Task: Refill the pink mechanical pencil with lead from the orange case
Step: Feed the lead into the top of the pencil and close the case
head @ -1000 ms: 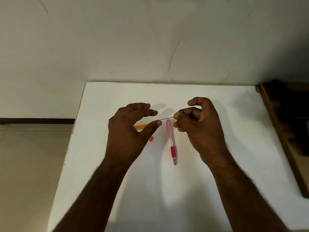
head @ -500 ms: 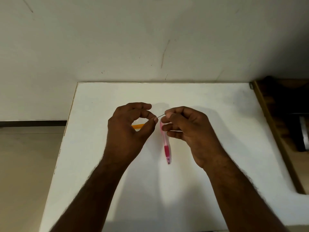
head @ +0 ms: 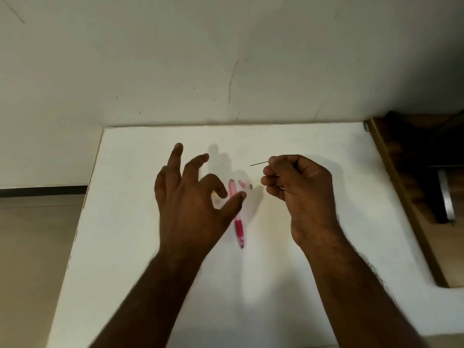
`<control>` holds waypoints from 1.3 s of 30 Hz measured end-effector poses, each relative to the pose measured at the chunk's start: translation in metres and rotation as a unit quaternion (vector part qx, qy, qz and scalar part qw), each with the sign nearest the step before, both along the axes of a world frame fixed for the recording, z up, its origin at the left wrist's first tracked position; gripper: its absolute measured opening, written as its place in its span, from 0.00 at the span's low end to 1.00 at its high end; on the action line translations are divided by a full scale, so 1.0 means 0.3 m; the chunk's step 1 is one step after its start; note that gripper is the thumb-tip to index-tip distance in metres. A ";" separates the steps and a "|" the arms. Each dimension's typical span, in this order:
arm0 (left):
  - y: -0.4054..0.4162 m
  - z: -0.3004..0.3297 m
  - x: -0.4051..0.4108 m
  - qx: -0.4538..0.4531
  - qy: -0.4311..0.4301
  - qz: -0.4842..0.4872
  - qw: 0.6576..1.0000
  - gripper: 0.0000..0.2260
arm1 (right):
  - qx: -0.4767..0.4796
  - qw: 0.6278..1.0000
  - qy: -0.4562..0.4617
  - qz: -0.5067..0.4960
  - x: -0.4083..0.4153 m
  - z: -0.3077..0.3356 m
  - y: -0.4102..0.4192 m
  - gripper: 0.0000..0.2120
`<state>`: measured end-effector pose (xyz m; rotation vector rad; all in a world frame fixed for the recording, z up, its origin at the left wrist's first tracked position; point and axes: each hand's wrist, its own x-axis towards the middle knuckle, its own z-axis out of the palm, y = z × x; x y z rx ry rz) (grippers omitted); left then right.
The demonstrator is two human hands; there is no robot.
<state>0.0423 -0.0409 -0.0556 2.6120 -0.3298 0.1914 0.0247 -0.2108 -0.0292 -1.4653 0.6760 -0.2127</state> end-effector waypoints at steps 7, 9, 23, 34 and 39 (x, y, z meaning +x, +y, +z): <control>-0.055 -0.012 -0.052 0.138 0.029 0.030 0.990 0.22 | -0.013 1.000 0.006 -0.001 0.001 -0.008 0.000 0.06; -0.062 -0.015 -0.059 0.141 0.034 0.037 0.989 0.19 | -0.009 1.000 0.004 0.002 0.001 -0.009 0.004 0.07; -0.002 0.052 -0.010 -0.160 0.000 0.083 0.984 0.06 | 0.156 0.987 -0.036 -0.010 0.023 0.009 0.032 0.06; 0.087 0.066 0.016 -0.171 -0.038 0.036 0.984 0.05 | 0.211 0.974 -0.073 0.043 0.033 -0.003 0.109 0.06; 0.106 0.065 0.028 -0.163 -0.054 0.030 0.985 0.04 | 0.210 0.974 -0.078 0.037 0.031 -0.004 0.118 0.06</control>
